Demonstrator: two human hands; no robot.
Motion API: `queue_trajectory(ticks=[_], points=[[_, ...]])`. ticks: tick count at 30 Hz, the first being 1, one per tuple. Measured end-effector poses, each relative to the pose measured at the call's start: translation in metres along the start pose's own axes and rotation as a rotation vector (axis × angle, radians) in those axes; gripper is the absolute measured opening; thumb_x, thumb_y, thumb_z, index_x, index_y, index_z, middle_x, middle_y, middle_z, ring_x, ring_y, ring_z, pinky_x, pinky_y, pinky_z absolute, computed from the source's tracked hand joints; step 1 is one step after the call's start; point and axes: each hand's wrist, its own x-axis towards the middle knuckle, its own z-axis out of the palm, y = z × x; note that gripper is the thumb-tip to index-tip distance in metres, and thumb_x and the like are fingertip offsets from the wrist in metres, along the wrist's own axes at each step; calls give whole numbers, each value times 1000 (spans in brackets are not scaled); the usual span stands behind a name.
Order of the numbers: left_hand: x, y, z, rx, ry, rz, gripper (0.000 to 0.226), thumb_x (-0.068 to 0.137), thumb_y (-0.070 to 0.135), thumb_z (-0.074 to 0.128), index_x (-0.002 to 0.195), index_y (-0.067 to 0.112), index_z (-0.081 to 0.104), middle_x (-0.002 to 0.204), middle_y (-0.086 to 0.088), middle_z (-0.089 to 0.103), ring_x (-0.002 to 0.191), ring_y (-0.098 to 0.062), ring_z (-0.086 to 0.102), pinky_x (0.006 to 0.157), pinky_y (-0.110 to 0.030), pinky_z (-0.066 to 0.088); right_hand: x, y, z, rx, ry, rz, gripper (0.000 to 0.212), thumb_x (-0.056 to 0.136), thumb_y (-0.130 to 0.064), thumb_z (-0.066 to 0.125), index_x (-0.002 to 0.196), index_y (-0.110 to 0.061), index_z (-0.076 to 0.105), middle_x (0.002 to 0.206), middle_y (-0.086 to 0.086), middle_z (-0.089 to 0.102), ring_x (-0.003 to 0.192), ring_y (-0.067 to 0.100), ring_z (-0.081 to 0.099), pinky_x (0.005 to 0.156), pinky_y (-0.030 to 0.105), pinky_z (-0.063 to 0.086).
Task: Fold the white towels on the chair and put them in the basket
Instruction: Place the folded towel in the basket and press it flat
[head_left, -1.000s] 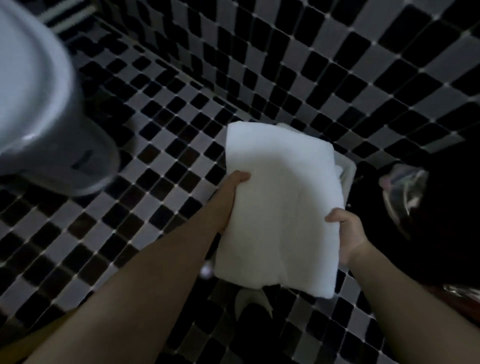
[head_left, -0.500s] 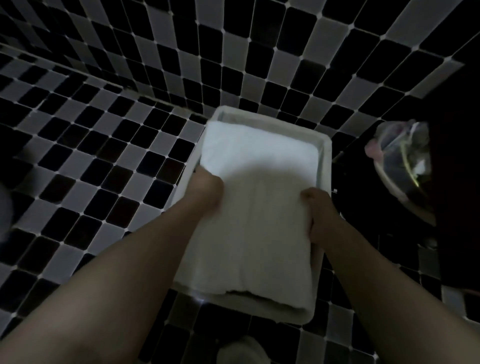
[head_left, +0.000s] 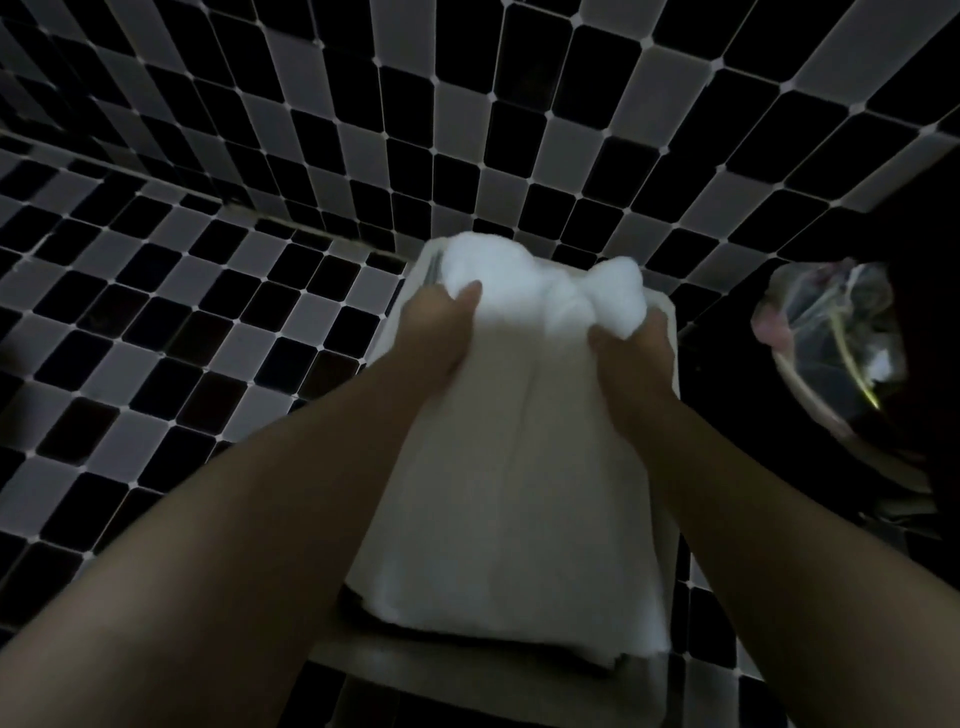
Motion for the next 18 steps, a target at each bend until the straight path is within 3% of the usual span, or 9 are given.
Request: queue_trajectory(ticks=[3,5,7,9,11,13,15,18], points=[[15,1,-9,128,-13,-62,44,99,28,37,129,-2,45,128,-24,51,118,-38,49,94,-38,41,12,2,3,-278,-31,158,55,93,-13,44,142,-5,22,141,17,39,125,34,43,102,43,37],[14,-9,-4,336,-13,32,37,98,16,33,130,1,43,126,-25,51,115,-39,52,91,-42,44,6,7,5,-482,-30,250,64,94,-11,41,148,-5,7,153,17,22,137,35,28,111,42,25],[6,-9,4,430,58,208,45,94,10,37,138,3,34,136,-26,45,123,-40,46,98,-44,40,-8,9,10,-663,0,-11,69,93,-10,40,150,-10,-1,158,15,5,143,33,14,116,41,14],[3,-8,15,552,128,602,54,93,14,42,145,9,27,150,-24,28,137,-40,29,109,-47,29,-17,10,21,-785,-55,-383,66,96,-13,34,150,-13,-4,159,11,-8,147,28,-2,118,40,1],[13,-14,26,719,77,930,45,95,30,40,137,15,45,150,-21,31,137,-43,29,109,-50,28,-18,14,36,-867,-214,-580,58,99,-18,27,150,-14,-1,159,8,-8,147,25,-6,118,40,-3],[27,-21,29,848,-9,832,52,95,46,35,141,21,40,154,-18,24,142,-41,19,114,-49,20,-13,23,45,-924,-316,-591,58,100,-28,24,150,-14,-1,160,5,-8,147,22,-8,117,40,-6],[37,-31,33,893,-91,600,72,91,57,34,149,19,15,157,-16,9,146,-33,7,117,-42,9,-5,35,40,-928,-286,-521,63,99,-41,23,150,-16,-5,159,2,-12,147,20,-12,117,40,-10],[42,-30,33,610,-144,402,86,86,57,49,147,8,14,153,-15,24,141,-28,25,113,-35,22,5,59,12,-922,-248,-354,67,99,-46,22,149,-15,-9,158,2,-16,146,19,-13,118,37,-7]])
